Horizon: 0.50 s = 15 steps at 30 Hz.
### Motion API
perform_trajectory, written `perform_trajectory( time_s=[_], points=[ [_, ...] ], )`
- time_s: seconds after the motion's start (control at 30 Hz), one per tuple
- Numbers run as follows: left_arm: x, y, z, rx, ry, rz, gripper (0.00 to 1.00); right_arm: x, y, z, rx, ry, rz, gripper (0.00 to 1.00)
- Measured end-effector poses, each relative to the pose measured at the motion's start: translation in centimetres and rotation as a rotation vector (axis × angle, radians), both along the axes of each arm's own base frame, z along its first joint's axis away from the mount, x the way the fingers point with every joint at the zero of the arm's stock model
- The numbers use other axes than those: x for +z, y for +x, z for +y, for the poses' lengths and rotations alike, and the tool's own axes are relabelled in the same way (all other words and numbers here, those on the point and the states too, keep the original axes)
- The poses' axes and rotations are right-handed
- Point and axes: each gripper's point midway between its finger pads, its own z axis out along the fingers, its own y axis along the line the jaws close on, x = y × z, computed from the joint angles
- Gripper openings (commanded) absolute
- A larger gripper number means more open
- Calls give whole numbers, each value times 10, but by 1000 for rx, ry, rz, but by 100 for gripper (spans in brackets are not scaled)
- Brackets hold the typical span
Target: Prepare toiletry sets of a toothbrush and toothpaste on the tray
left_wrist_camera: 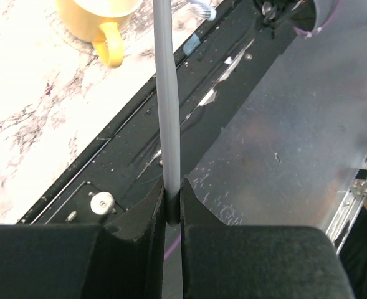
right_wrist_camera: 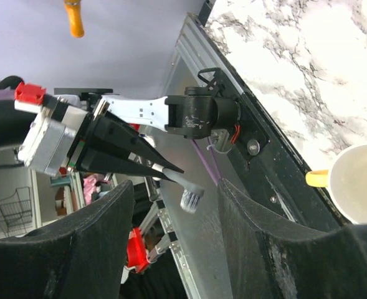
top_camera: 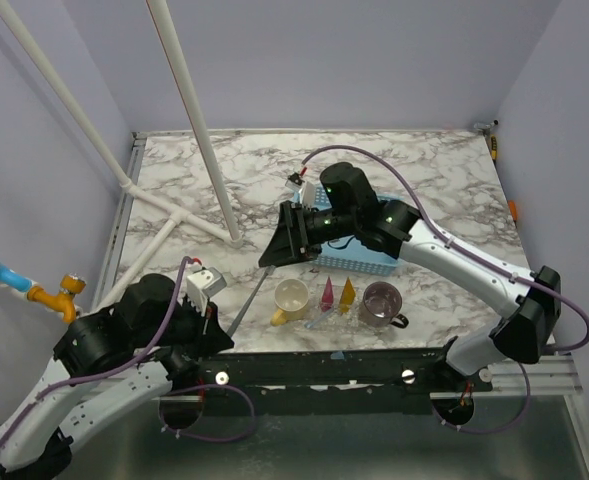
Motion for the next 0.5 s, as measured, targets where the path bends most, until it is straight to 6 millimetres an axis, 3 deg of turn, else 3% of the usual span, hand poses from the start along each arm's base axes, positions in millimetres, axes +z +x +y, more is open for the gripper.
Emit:
perform_trajectory(
  time_s=[0.27, 0.5],
  points=[
    [-10, 1, 3, -14, 90, -9, 0, -22, 6, 10, 7, -44, 65, 52],
    [-14, 6, 5, 8, 130, -22, 0, -23, 1, 10, 33, -44, 86, 48]
  ],
)
